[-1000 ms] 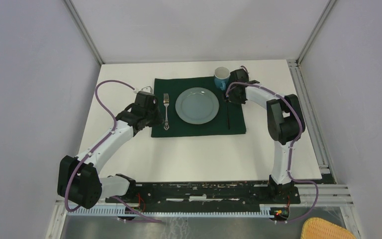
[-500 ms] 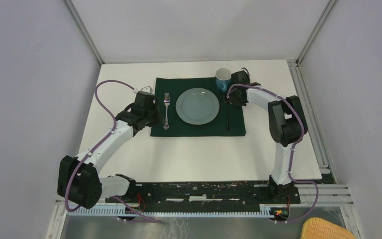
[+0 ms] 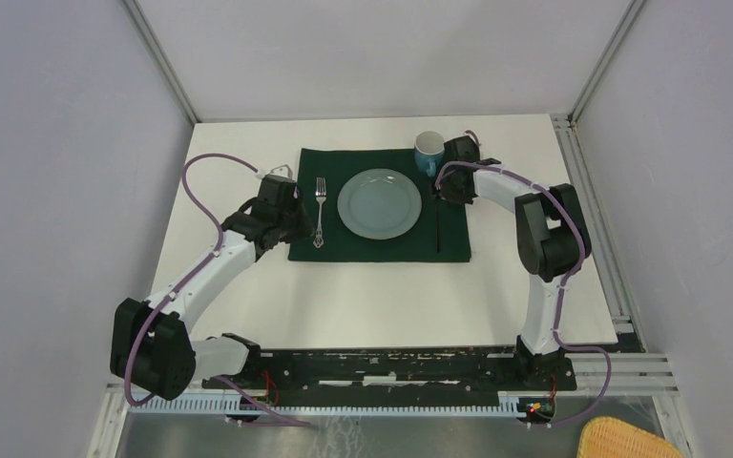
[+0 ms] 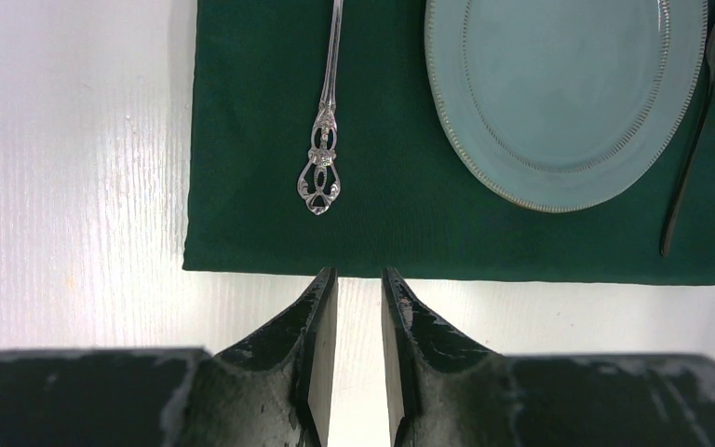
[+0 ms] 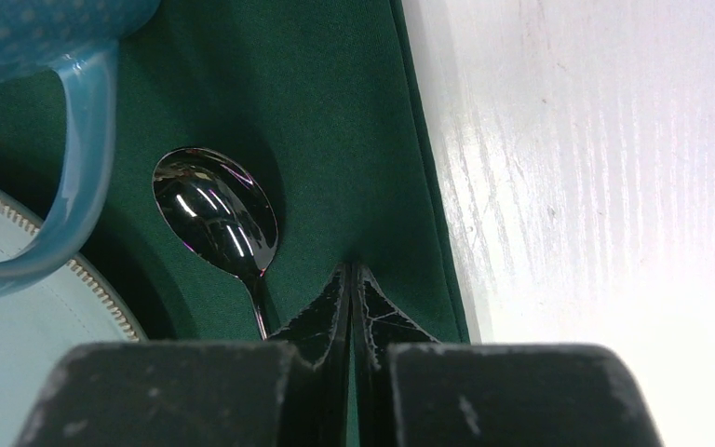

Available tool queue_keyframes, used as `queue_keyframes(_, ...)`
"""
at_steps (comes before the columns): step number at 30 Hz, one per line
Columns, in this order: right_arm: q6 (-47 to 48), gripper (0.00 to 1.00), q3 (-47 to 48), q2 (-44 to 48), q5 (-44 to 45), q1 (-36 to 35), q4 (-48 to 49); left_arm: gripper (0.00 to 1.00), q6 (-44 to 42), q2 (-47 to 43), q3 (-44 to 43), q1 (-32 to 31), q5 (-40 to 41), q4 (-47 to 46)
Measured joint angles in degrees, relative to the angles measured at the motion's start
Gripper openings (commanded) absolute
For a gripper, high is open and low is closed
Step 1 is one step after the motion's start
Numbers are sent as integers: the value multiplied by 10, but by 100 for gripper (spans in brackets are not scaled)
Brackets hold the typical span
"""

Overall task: Set the dinner table for one person
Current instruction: Adjust the napkin at the center of the board.

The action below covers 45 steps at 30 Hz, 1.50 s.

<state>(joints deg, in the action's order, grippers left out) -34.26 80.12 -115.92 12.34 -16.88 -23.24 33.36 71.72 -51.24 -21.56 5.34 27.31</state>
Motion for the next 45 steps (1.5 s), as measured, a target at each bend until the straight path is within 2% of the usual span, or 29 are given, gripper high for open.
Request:
queue_keyframes(1, 0, 22, 0, 1, 1, 0, -2, 33, 0, 0, 0, 0, 0, 0)
queue_keyframes(2, 1, 27, 0, 2, 2, 0, -5, 33, 0, 0, 0, 0, -1, 0)
queue_keyframes(8, 14, 46, -3, 25, 17, -3, -47, 36, 0, 0, 0, 0, -14, -1)
queue_keyframes(15, 36, 49, 10, 95, 26, -7, -78, 36, 0, -1, 1, 0, -13, -5)
queue_keyframes(18, 46, 43, 36, 120, 27, -9, -87, 36, 0, -8, 1, 0, -11, -4)
queue_keyframes(21, 52, 33, 51, 131, 27, -11, -88, 36, 0, -21, 1, 0, -10, -4)
queue_keyframes(22, 52, 27, 50, 135, 27, -11, -89, 35, 0, -25, 1, 0, -10, -4)
queue_keyframes(24, 54, 6, 43, 139, 27, -12, -89, 35, 0, -30, 1, 0, -10, -4)
queue_keyframes(25, 57, 0, 38, 139, 27, -12, -89, 35, 0, -32, 2, 0, -9, -4)
queue_keyframes(34, 49, 0, -17, 112, 19, -13, -74, 35, 0, -44, 7, 0, -5, 5)
queue_keyframes(45, 33, 0, -23, 48, 3, -14, -45, 35, 0, -46, 7, 0, 6, 16)
